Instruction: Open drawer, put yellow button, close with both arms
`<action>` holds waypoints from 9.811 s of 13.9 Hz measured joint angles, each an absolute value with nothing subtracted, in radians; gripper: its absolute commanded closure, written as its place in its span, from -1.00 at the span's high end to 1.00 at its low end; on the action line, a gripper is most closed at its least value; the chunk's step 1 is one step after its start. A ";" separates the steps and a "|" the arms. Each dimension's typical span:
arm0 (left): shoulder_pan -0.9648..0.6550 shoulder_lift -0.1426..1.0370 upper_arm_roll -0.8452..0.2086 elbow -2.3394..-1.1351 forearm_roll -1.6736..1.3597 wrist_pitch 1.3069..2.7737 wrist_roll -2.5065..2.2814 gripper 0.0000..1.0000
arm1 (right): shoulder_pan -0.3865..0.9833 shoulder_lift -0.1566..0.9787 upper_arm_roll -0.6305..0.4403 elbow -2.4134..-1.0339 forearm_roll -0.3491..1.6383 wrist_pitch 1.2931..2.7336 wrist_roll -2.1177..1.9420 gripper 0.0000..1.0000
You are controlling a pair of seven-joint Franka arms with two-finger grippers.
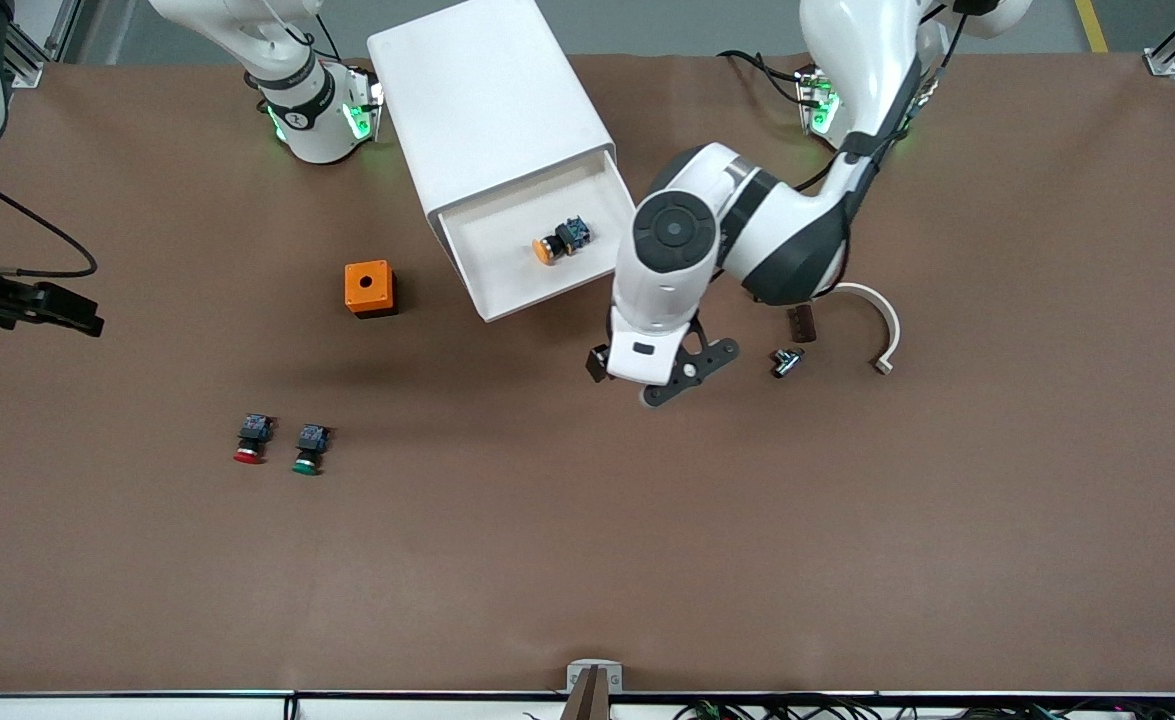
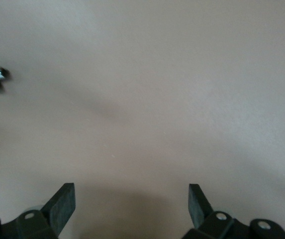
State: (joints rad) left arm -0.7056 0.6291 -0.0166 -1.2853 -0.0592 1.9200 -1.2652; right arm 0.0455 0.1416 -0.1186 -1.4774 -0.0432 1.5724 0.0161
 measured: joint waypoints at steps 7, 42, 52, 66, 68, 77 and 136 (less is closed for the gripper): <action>-0.783 0.657 -0.018 -1.281 -0.059 1.956 -1.329 0.99 | 0.058 0.140 -0.102 -1.463 -0.040 1.523 0.015 1.00; -0.884 0.667 -0.192 -1.291 -0.227 1.942 -1.336 0.99 | 0.011 -0.073 -0.119 -1.636 0.025 1.598 -0.111 1.00; -0.807 0.662 -0.187 -1.269 -0.198 1.946 -1.331 0.99 | 0.024 -0.075 -0.104 -1.636 0.028 1.593 -0.077 1.00; -0.388 0.302 -0.180 -1.249 -0.034 1.604 -0.981 0.99 | 0.025 -0.075 -0.104 -1.640 0.018 1.585 -0.007 1.00; -0.310 0.294 -0.180 -1.251 -0.034 1.569 -0.871 0.99 | 0.025 -0.075 -0.104 -1.641 0.018 1.585 -0.004 1.00; -0.049 0.275 -0.182 -1.260 -0.035 1.484 -0.436 0.99 | 0.024 -0.075 -0.106 -1.635 0.017 1.586 0.000 1.00; -0.005 -0.112 -0.045 -1.614 -0.039 1.586 -0.161 0.99 | 0.038 0.450 -0.109 -2.028 0.053 2.534 0.101 1.00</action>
State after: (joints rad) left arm -0.0048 -0.1115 -0.0451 -1.6140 -0.0394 1.5856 -0.1613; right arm 0.0380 0.4498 -0.1088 -2.0279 0.0534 2.5342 0.1009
